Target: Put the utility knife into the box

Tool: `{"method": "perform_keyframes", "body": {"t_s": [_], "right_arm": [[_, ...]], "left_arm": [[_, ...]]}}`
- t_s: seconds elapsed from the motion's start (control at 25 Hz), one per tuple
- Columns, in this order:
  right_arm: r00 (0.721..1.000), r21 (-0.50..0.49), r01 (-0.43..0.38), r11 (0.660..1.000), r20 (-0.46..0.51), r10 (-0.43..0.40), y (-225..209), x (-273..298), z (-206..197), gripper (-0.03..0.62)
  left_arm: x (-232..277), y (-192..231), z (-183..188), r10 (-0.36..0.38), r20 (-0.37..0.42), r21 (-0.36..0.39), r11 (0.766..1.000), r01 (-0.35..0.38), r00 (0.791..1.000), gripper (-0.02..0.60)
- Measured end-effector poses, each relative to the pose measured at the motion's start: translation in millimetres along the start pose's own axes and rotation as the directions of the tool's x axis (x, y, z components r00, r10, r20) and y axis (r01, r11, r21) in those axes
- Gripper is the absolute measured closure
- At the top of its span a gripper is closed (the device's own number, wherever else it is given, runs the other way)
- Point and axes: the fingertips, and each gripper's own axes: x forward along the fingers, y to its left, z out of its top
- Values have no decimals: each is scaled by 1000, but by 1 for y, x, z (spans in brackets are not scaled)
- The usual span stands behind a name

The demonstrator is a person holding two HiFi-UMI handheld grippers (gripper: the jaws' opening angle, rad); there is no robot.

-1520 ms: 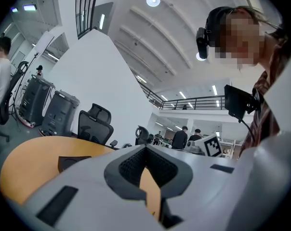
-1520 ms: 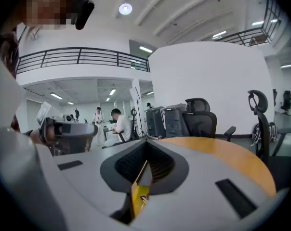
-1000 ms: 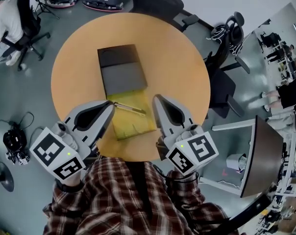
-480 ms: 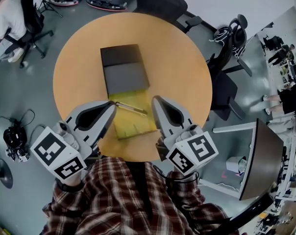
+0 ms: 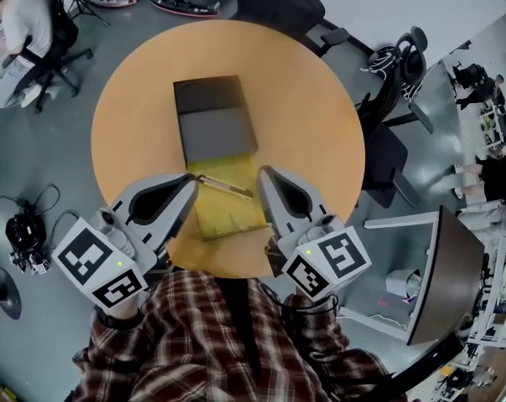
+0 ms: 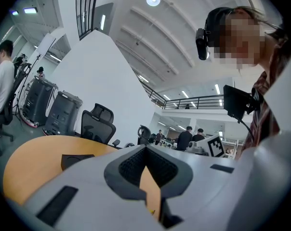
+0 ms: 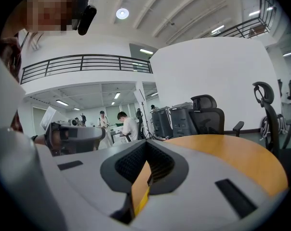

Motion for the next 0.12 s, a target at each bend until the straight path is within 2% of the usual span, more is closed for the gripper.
{"method": "perform_keyframes", "body": {"t_s": [0.12], "right_arm": [[1000,0,-1,1000,-1,1,1,0,-1,583]], "left_arm": [[0,0,-1,-2,-2,0,1000,2,1000,571]]}}
